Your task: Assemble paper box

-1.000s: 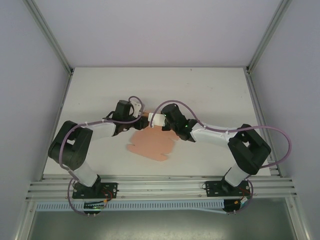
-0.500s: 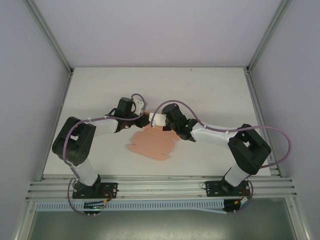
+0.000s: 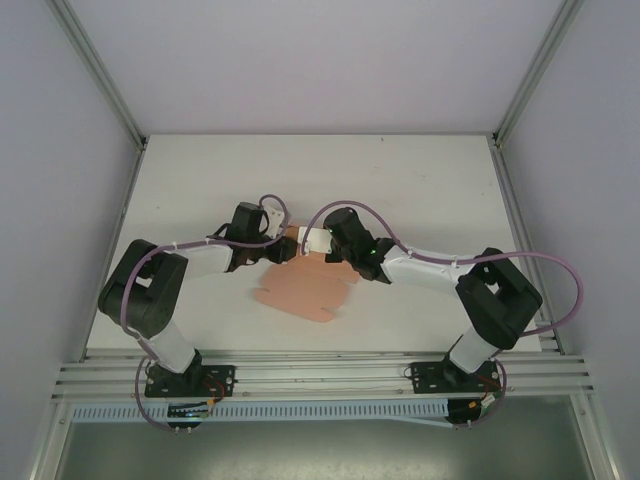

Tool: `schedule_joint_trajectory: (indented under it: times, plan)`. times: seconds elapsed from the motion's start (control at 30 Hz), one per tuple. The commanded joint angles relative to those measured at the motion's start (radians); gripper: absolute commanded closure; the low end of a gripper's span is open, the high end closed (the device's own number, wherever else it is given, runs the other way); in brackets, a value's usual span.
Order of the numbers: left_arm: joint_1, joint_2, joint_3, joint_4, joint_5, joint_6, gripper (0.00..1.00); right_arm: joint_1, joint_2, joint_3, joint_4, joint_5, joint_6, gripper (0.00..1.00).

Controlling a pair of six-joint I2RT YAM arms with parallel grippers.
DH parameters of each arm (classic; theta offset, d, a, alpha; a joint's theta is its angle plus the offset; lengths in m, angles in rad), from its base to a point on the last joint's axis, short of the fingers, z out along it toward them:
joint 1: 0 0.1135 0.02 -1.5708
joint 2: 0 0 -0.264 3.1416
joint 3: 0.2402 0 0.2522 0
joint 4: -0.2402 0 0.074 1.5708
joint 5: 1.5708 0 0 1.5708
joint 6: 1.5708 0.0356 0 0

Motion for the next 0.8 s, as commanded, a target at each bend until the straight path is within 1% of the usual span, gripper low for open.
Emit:
schedule_joint_trajectory:
  times: [0.0, 0.17, 0.23, 0.33, 0.4, 0.43, 0.5, 0.6, 0.7, 0.73, 0.77]
  plan:
    - [0.006, -0.002, 0.025, 0.028, 0.013, -0.027, 0.69, 0.000, -0.023, 0.021, -0.035, -0.018, 0.016, 1.00]
    - [0.005, 0.056, 0.065, 0.040, 0.035, -0.041, 0.69, 0.003, -0.022, 0.022, -0.043, -0.032, 0.023, 1.00]
    - [0.006, 0.071, 0.074, 0.044, 0.050, -0.045, 0.71, 0.002, -0.020, 0.022, -0.044, -0.035, 0.025, 1.00]
    - [0.006, 0.091, 0.081, 0.057, 0.057, -0.048, 0.85, 0.002, -0.017, 0.022, -0.043, -0.032, 0.026, 1.00]
    - [0.005, 0.104, 0.093, 0.026, 0.039, -0.042, 0.96, 0.003, -0.016, 0.022, -0.042, -0.025, 0.025, 1.00]
    - [0.006, 0.106, 0.097, 0.013, 0.024, -0.038, 1.00, 0.003, -0.016, 0.020, -0.040, -0.019, 0.023, 1.00]
    - [0.005, 0.108, 0.097, -0.008, -0.014, -0.034, 1.00, 0.002, -0.018, 0.019, -0.037, -0.018, 0.023, 1.00]
    - [0.003, 0.110, 0.119, -0.077, -0.107, -0.047, 1.00, 0.008, -0.027, 0.012, -0.020, -0.014, 0.022, 1.00]
    - [-0.019, 0.114, 0.155, -0.176, -0.312, -0.086, 1.00, 0.016, -0.035, 0.001, 0.019, 0.007, 0.009, 1.00]
    - [-0.037, 0.117, 0.175, -0.216, -0.411, -0.110, 1.00, 0.021, -0.037, 0.001, 0.029, 0.014, 0.006, 1.00]
    - [-0.050, 0.124, 0.187, -0.239, -0.465, -0.114, 1.00, 0.026, -0.039, 0.003, 0.031, 0.018, 0.005, 1.00]
